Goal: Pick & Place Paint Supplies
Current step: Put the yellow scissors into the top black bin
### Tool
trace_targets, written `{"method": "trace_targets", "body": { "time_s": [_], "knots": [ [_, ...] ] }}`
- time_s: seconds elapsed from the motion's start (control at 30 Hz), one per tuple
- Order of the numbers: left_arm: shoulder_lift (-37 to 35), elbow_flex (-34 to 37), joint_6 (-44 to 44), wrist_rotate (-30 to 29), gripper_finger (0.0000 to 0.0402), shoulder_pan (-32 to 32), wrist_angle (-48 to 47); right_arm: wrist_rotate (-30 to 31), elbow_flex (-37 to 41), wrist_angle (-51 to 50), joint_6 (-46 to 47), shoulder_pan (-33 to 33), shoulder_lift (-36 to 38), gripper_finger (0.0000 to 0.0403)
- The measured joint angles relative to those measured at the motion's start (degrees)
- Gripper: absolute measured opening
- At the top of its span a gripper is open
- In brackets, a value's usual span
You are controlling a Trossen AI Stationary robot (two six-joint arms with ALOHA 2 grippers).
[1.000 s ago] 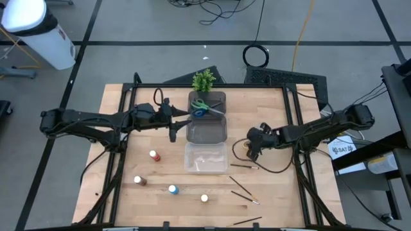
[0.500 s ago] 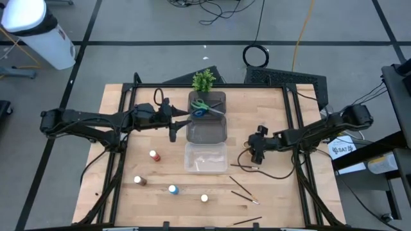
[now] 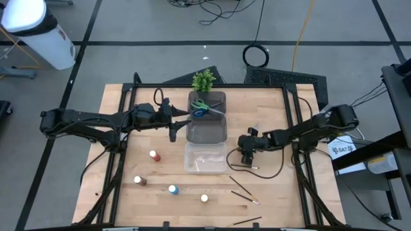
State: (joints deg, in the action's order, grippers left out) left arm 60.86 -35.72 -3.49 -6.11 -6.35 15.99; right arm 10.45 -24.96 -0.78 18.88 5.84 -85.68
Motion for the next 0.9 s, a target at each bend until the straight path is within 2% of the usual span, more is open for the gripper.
{"method": "trace_targets", "body": {
  "time_s": [0.2,0.27,0.43,0.6,0.7,0.8,0.9],
  "knots": [
    [0.0,0.0,0.0,0.0,0.0189,0.0,0.1,-3.0,-0.1,-2.5,-0.6,-3.2,0.1,0.0019],
    [0.0,0.0,0.0,0.0,0.0189,0.0,0.1,-3.2,0.0,-2.7,-1.2,-3.7,0.4,0.0016],
    [0.0,0.0,0.0,0.0,0.0189,0.0,0.1,1.2,-0.7,-1.1,-4.1,-3.5,3.2,0.0016],
    [0.0,0.0,0.0,0.0,0.0189,0.0,0.0,9.9,-3.1,-3.1,-9.5,-0.2,11.3,0.0013],
    [0.0,0.0,0.0,0.0,0.0189,0.0,-0.1,13.3,-4.7,-0.2,-12.0,2.4,17.3,0.001],
    [0.0,0.0,0.0,0.0,0.0189,0.0,-0.2,13.9,-4.4,2.1,-14.7,5.1,20.7,0.0003],
    [0.0,0.0,-0.8,0.0,0.0189,0.0,-0.3,13.9,-4.6,9.3,-18.8,7.7,22.6,0.0006]
  ]
}}
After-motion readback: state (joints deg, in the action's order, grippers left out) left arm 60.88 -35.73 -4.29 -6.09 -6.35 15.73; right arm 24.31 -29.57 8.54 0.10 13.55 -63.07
